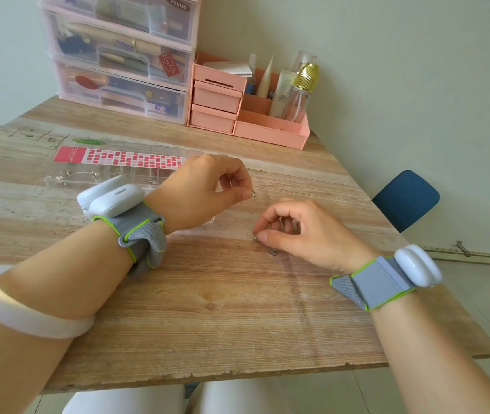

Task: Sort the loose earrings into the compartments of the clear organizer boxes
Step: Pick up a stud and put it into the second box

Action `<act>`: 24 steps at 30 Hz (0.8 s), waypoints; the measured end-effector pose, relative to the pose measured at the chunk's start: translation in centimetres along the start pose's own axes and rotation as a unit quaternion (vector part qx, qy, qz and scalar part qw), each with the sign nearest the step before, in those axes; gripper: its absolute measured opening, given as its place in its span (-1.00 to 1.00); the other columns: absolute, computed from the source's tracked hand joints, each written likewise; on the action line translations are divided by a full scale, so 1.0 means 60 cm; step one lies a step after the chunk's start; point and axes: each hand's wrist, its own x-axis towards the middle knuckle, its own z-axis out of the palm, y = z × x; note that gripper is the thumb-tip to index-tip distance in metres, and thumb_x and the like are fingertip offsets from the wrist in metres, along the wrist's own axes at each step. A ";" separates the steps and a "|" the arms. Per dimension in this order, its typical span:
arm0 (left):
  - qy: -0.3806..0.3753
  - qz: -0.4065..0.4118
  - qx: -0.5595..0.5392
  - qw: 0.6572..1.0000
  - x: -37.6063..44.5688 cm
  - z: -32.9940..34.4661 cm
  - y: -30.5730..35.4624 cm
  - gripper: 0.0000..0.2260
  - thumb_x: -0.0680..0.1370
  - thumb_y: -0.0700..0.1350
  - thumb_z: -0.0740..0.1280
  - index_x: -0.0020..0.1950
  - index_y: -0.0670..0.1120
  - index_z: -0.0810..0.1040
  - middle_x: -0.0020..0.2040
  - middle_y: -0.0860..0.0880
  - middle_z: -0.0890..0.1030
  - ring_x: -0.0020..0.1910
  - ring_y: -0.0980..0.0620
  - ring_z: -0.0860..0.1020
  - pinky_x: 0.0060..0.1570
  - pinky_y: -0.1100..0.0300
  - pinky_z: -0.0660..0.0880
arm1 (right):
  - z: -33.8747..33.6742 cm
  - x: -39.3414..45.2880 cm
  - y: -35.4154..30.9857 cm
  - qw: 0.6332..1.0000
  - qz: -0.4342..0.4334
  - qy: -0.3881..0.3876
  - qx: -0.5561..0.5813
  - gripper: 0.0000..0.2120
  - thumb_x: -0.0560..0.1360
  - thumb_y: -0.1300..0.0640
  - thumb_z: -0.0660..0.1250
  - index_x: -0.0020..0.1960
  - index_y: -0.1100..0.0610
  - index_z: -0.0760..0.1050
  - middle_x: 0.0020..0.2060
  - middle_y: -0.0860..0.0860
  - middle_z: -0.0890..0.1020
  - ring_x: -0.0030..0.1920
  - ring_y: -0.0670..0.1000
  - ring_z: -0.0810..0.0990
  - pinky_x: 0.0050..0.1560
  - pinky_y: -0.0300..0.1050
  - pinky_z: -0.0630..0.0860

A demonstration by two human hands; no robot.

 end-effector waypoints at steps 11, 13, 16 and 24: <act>0.034 -0.024 0.000 0.999 0.002 -0.006 0.000 -0.92 0.48 -0.13 0.33 -0.21 0.01 0.52 -0.28 0.16 0.51 -0.26 0.19 0.45 -0.20 0.43 0.34 | 0.002 0.011 -0.001 0.995 0.002 0.057 0.083 -0.88 0.45 0.17 0.38 -0.22 0.01 0.50 -0.36 -0.11 0.58 -0.37 -0.23 0.47 -0.26 -0.36 0.40; 0.036 -0.027 0.003 0.999 0.003 -0.005 -0.001 -0.91 0.48 -0.13 0.33 -0.22 0.03 0.52 -0.28 0.15 0.51 -0.26 0.19 0.46 -0.21 0.43 0.34 | 0.002 0.016 0.002 0.990 0.013 0.081 0.115 -0.86 0.44 0.21 0.38 -0.23 0.01 0.50 -0.33 -0.03 0.64 -0.34 -0.16 0.52 -0.21 -0.27 0.46; 0.038 -0.031 0.004 0.999 0.003 -0.005 -0.004 -0.90 0.49 -0.12 0.33 -0.22 0.04 0.51 -0.28 0.15 0.52 -0.26 0.20 0.46 -0.21 0.46 0.34 | 0.001 0.023 0.003 0.986 0.017 0.079 0.145 -0.85 0.48 0.26 0.33 -0.17 0.02 0.55 -0.31 -0.01 0.64 -0.32 -0.16 0.55 -0.19 -0.24 0.49; 0.047 -0.035 -0.012 0.998 0.004 -0.004 -0.007 -0.92 0.49 -0.13 0.33 -0.20 0.02 0.52 -0.28 0.15 0.52 -0.28 0.19 0.46 -0.22 0.44 0.35 | -0.001 0.022 -0.001 0.954 0.034 0.038 0.297 -0.79 0.44 0.38 0.33 -0.04 0.11 0.57 -0.25 -0.03 0.67 -0.29 -0.20 0.58 -0.35 -0.40 0.40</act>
